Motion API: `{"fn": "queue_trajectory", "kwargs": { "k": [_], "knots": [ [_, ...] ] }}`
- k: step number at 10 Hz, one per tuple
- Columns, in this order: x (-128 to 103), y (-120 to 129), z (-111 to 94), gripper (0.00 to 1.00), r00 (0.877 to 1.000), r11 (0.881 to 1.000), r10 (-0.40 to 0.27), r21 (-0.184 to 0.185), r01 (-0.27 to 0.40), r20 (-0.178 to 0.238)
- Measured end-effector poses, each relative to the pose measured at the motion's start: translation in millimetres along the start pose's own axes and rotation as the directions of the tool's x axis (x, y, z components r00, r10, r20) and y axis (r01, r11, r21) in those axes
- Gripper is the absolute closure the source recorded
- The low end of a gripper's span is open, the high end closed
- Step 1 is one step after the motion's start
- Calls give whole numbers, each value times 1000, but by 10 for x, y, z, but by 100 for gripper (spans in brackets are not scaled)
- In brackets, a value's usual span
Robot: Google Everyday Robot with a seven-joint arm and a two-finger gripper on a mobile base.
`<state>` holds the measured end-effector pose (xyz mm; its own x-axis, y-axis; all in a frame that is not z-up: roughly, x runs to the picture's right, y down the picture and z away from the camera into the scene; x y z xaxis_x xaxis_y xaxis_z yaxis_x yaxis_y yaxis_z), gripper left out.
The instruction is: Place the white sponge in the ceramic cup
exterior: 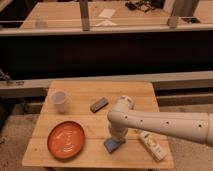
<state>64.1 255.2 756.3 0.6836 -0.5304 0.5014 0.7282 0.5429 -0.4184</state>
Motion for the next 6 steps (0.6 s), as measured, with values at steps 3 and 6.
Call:
{"fn": "queue_trajectory", "kwargs": {
  "k": [3, 6],
  "knots": [
    [-10, -29, -10, 45, 1000, 1000, -13, 6, 13, 0],
    [-12, -55, -9, 45, 1000, 1000, -22, 18, 22, 6]
  ]
}}
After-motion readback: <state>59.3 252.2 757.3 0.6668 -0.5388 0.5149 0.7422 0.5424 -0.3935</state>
